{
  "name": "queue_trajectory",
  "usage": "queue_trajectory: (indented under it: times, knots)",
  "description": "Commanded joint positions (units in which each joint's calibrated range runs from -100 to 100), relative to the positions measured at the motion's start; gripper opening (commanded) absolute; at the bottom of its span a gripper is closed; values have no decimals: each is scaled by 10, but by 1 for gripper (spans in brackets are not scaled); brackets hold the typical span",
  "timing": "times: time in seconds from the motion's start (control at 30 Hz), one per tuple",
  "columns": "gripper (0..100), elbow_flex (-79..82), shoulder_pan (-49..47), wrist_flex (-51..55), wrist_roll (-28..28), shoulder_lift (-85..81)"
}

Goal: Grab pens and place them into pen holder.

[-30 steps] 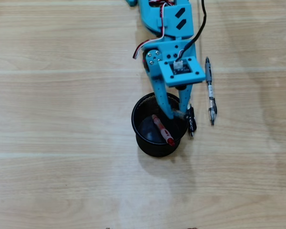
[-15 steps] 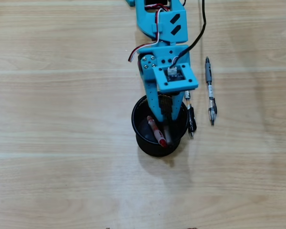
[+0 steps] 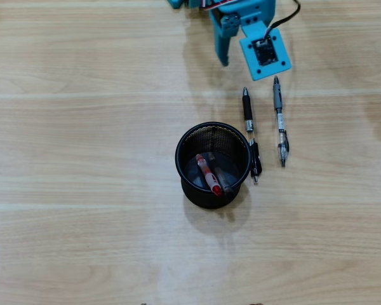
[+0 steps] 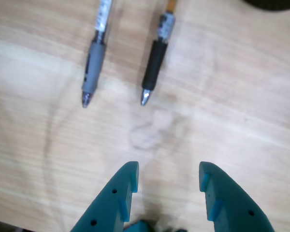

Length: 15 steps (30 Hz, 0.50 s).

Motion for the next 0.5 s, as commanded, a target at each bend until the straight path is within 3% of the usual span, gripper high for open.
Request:
queue_trajectory:
  times: [0.0,0.27,0.47]
  knots:
    - [13,-1,-23,3,-7,51]
    - [26,-16,-29,-186,-3,181]
    - [28,-14,-22,-202,-5,236]
